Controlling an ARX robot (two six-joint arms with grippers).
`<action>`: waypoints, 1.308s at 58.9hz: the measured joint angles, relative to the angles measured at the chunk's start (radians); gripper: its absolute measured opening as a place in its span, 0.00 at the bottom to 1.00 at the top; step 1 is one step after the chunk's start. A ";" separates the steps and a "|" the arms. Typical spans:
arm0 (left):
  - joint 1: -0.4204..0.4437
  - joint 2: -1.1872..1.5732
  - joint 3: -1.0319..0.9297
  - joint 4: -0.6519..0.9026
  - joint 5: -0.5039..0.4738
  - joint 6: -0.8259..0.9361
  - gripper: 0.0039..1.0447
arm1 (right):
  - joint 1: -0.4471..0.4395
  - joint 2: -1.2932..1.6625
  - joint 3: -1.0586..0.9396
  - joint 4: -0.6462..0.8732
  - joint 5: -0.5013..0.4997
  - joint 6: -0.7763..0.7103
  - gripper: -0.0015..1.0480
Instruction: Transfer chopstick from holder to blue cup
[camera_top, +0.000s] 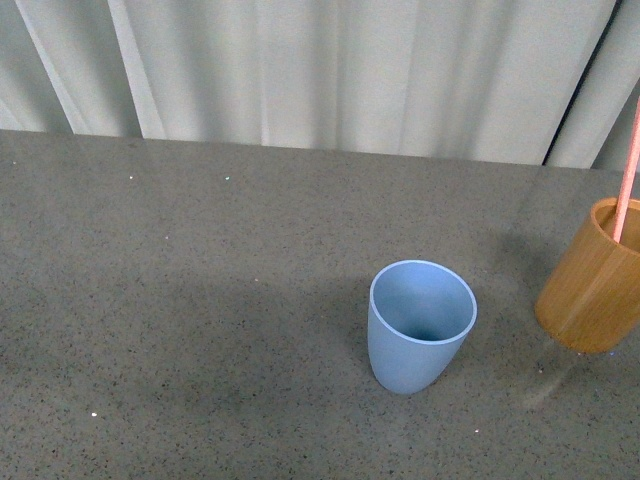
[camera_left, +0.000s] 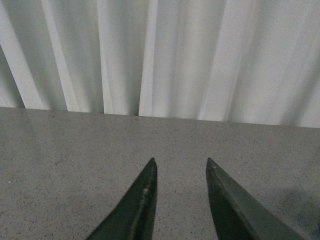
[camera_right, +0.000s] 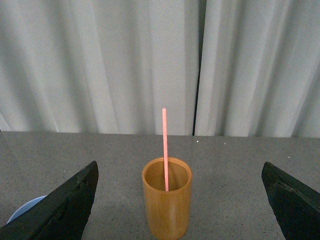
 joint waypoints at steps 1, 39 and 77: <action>0.000 0.000 0.000 0.000 0.000 0.000 0.41 | 0.000 0.000 0.000 0.000 0.000 0.000 0.90; 0.000 -0.002 0.000 0.000 0.000 0.000 0.94 | -0.107 0.779 0.123 0.286 0.151 0.012 0.90; 0.000 -0.002 0.000 0.000 0.000 0.000 0.94 | -0.076 1.490 0.367 0.757 -0.023 -0.034 0.90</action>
